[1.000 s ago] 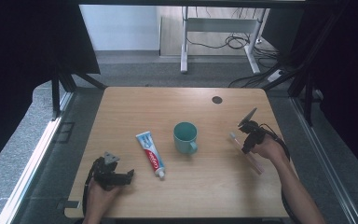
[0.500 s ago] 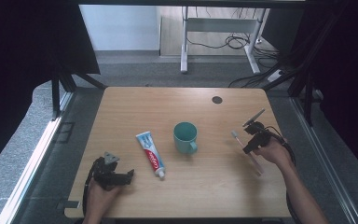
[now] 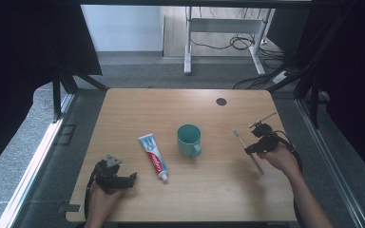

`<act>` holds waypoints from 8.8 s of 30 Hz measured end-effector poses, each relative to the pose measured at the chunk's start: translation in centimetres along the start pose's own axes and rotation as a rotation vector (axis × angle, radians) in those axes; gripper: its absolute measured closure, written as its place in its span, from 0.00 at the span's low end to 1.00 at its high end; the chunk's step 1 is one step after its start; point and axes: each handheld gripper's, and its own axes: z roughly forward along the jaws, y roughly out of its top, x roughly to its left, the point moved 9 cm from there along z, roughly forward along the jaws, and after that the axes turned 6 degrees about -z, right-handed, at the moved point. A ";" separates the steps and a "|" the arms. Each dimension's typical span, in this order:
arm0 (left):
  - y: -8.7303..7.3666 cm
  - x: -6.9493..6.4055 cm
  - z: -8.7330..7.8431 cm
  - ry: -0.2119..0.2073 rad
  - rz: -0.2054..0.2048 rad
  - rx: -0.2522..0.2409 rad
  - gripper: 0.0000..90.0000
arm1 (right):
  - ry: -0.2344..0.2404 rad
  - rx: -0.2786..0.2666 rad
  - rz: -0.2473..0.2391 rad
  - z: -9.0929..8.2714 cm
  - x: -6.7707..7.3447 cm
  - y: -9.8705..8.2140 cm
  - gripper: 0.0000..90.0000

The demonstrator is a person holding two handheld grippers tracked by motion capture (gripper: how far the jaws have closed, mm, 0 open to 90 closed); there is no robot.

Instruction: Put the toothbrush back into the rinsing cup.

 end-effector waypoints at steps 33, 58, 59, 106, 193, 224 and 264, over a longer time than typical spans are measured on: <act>0.0 0.0 0.0 0.000 0.000 0.000 0.00 | 0.013 -0.346 -0.109 -1.3 4.2 4.0 0.87; 0.0 0.0 0.0 0.000 -0.001 -0.001 0.00 | 0.046 -0.493 -0.156 -2.3 6.9 8.1 0.87; 0.0 0.0 0.0 0.000 -0.002 -0.001 0.00 | 0.051 -0.500 -0.155 -2.4 7.0 8.2 0.87; 0.0 0.0 0.0 0.000 -0.002 -0.001 0.00 | 0.095 -0.504 -0.221 -2.6 11.5 16.6 0.87; 0.0 0.0 0.0 0.000 -0.002 -0.001 0.00 | 0.122 -0.430 -0.236 6.4 12.9 17.0 0.87; 0.0 0.0 0.0 0.000 -0.002 -0.001 0.00 | 0.104 -0.439 -0.264 6.2 12.7 16.4 0.60; 0.0 0.0 0.0 0.000 -0.001 -0.001 0.00 | 0.046 -0.480 -0.244 1.5 10.1 11.2 0.13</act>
